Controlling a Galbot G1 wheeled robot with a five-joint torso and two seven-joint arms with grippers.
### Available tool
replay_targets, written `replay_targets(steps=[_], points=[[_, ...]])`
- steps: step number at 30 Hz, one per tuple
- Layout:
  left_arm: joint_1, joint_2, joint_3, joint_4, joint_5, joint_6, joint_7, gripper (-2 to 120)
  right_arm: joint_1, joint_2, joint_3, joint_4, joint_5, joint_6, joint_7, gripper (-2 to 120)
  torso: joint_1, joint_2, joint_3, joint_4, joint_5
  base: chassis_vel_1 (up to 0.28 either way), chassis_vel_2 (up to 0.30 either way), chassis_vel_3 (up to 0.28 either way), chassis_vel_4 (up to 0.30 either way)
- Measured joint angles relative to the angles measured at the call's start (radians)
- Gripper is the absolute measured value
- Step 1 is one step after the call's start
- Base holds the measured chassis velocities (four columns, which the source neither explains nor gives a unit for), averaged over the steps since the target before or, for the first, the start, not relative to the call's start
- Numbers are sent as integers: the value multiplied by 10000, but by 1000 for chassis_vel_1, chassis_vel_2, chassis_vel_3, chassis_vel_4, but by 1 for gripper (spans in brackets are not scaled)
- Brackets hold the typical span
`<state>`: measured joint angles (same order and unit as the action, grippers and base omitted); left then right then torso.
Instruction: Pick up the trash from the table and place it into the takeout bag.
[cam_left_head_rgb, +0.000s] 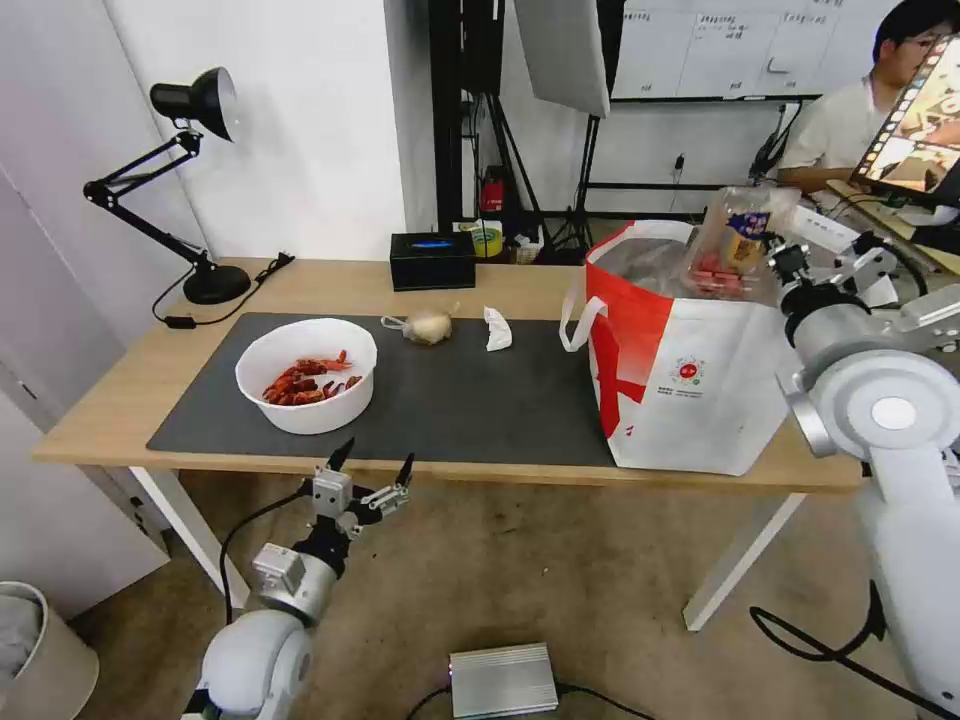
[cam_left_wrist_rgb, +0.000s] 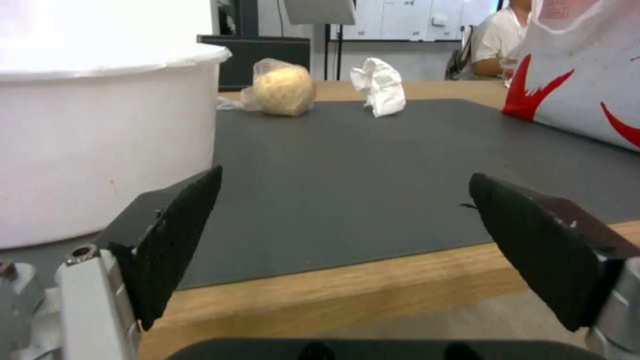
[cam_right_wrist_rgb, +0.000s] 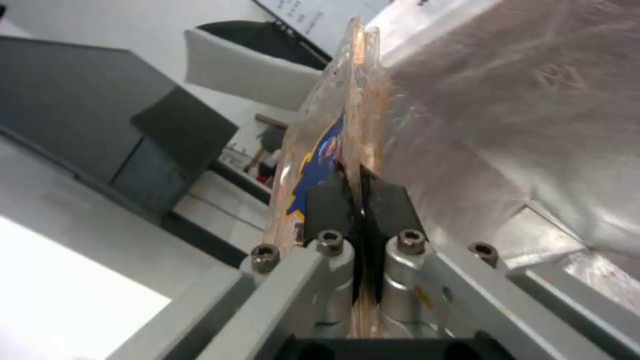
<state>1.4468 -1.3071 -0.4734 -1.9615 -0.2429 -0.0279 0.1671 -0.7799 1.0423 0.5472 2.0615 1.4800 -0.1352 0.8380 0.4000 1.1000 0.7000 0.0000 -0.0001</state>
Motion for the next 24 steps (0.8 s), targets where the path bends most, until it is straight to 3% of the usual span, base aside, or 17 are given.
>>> replay_targets(steps=[13,14,24], points=[[-36,51,-95,-29,-37,-3,-2,100,81,4,-12,36,131,-214,266,1,0,0,0,-1,1,0,0,0,0],[-37,53,-95,-31,-40,-3,-2,100,66,-4,-13,55,128,-253,261,8,0,1,0,0,0,0,0,0,0],[-37,56,-81,-40,-52,-3,-4,100,-12,-68,14,103,132,-299,3,42,0,1,0,-1,1,0,0,0,0]])
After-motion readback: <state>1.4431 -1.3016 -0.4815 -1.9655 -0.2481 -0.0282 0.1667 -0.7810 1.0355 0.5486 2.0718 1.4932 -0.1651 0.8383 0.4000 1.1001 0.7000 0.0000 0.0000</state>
